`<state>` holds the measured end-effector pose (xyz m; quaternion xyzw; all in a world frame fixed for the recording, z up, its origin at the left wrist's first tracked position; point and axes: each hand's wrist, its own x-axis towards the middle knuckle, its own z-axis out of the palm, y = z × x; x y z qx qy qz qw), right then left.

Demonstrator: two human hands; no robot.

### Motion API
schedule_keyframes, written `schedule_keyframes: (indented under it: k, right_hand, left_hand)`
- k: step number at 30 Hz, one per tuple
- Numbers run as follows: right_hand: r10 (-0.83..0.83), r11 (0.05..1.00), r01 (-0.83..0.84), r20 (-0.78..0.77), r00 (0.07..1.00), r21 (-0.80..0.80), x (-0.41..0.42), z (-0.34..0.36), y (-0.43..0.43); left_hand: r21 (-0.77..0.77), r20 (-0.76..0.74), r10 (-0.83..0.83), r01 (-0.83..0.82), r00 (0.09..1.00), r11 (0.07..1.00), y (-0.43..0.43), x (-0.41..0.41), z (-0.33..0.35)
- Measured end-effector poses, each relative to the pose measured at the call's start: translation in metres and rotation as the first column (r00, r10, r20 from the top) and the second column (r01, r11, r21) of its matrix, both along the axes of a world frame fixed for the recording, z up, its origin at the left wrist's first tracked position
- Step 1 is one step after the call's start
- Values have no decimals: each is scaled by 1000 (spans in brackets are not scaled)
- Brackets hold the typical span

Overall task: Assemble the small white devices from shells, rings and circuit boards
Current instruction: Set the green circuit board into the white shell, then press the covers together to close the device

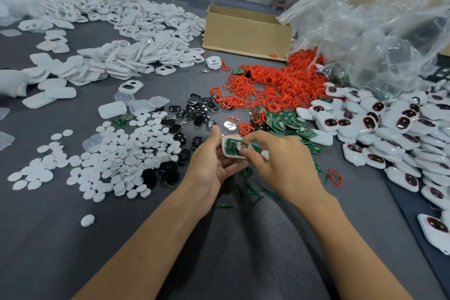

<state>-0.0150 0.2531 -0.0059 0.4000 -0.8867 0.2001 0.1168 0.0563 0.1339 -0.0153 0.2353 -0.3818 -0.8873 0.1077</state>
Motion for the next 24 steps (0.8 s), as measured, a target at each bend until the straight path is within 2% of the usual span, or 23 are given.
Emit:
schedule_keyframes:
  k: [15, 20, 22, 24]
  right_hand:
    - [1, 1000, -1, -13, 1000, 7, 1, -2, -1]
    - [7, 1000, -7, 7, 1000, -2, 1, -1, -1]
    - [25, 998, -21, 70, 997, -53, 1, 1, -1]
    - [60, 981, -25, 178, 982, -193, 1, 4, 1]
  left_hand:
    - [13, -9, -12, 12, 1000, 1000, 0, -1, -2]
    - [-75, -18, -48, 47, 999, 996, -1, -1, -4]
    - [-111, -9, -60, 59, 998, 992, -1, -1, -5]
    - [-122, -9, -59, 58, 998, 991, -1, 0, -5]
